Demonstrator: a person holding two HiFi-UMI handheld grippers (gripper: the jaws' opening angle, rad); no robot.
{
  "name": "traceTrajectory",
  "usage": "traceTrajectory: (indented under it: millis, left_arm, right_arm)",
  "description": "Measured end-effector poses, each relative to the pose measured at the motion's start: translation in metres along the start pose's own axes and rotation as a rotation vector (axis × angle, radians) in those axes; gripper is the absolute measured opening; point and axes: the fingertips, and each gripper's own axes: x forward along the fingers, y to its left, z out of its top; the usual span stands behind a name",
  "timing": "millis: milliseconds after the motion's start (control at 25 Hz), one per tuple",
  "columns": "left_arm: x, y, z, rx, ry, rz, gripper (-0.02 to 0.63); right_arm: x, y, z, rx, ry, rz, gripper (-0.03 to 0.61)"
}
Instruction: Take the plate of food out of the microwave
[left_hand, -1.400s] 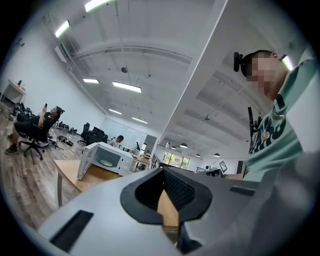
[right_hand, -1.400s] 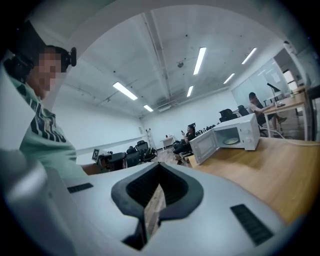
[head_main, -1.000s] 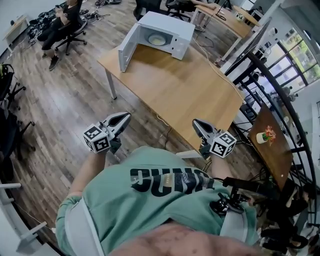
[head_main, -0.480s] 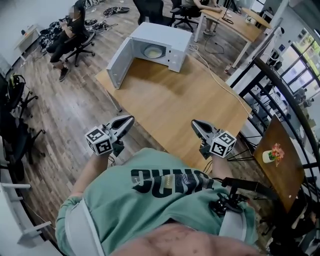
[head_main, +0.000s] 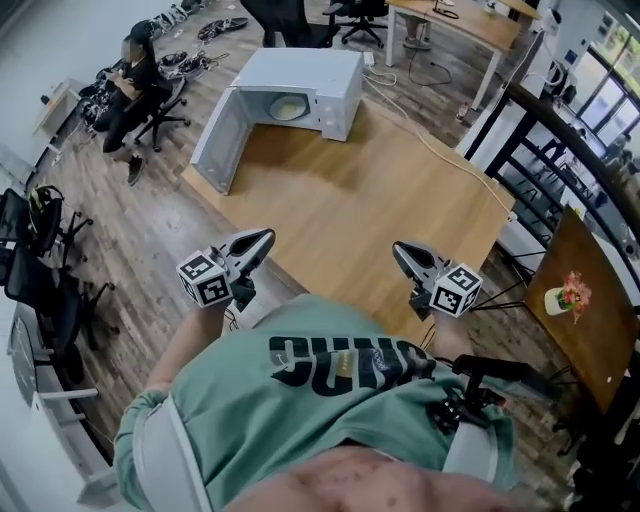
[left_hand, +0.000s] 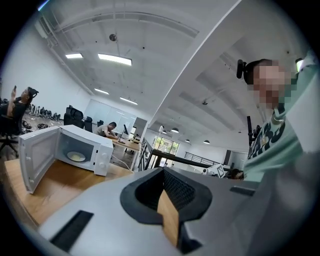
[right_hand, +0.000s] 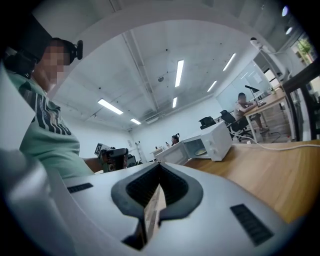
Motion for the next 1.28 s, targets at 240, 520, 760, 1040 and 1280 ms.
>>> traceTrajectory:
  millis: [240,520,760,1040,1280]
  left_arm:
    - [0.045,0.027,0.003,-0.009,0.015,-0.113,0.005]
    - [0.045,0.124,0.03,-0.037,-0.016,-0.267,0.005]
    - [0.029,0.231,0.059,0.014,0.021,-0.335,0.005]
    - [0.033,0.299,0.072,-0.006,0.026,-0.351,0.005]
    - [0.04,0.346,0.053,0.009,0.049,-0.27,0.005]
  right_arm:
    - [-0.001,-0.025,0.011,-0.02,-0.023,-0.106,0.008]
    - [0.065,-0.022,0.036,-0.077,-0.027,-0.284,0.008]
    - [0.164,0.003,0.05,-0.098,-0.004,-0.357,0.008]
    - [0.194,0.02,0.059,-0.115,0.051,-0.432,0.008]
    - [0.194,0.008,0.057,-0.119,0.054,-0.432,0.008]
